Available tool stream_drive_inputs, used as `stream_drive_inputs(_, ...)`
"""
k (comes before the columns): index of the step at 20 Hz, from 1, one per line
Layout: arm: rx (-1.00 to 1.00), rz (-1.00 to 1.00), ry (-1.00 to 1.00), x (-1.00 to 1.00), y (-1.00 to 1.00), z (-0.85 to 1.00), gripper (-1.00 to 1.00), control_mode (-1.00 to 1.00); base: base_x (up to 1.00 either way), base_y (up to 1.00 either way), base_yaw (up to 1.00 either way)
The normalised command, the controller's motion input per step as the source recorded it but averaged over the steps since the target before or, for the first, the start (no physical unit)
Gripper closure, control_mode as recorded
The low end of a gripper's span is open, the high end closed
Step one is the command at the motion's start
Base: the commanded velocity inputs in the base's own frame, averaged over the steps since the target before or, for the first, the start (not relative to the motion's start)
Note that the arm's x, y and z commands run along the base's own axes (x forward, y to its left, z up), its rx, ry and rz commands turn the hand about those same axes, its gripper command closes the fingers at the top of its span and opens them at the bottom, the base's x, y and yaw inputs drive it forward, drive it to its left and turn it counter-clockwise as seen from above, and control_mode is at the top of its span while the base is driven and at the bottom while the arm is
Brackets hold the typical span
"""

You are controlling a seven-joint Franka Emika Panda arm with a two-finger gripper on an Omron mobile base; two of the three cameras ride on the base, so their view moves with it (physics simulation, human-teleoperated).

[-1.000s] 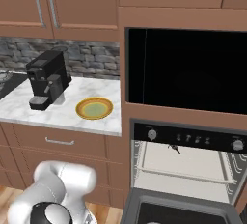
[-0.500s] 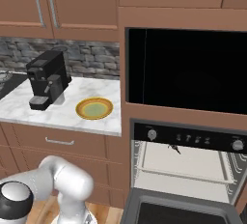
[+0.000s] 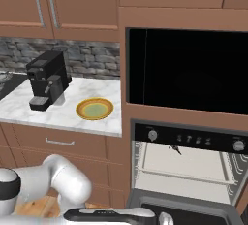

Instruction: Take the fish from the oven and place it on the plate on the counter.

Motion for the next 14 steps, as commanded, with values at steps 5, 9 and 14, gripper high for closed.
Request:
stream_drive_inputs(5, 0.14, 0.02, 0.21, 0.49, -0.44, 0.11, 1.00, -1.00, 0.00, 0.00, 0.00)
stream_drive_inputs(9, 0.08, 0.01, 0.18, 0.45, -0.30, 0.02, 1.00, -1.00, 0.00, 0.00, 0.00)
stream_drive_inputs(14, 0.01, 0.01, 0.06, 0.36, -0.16, 0.00, 1.00, -1.00, 0.00, 0.00, 0.00)
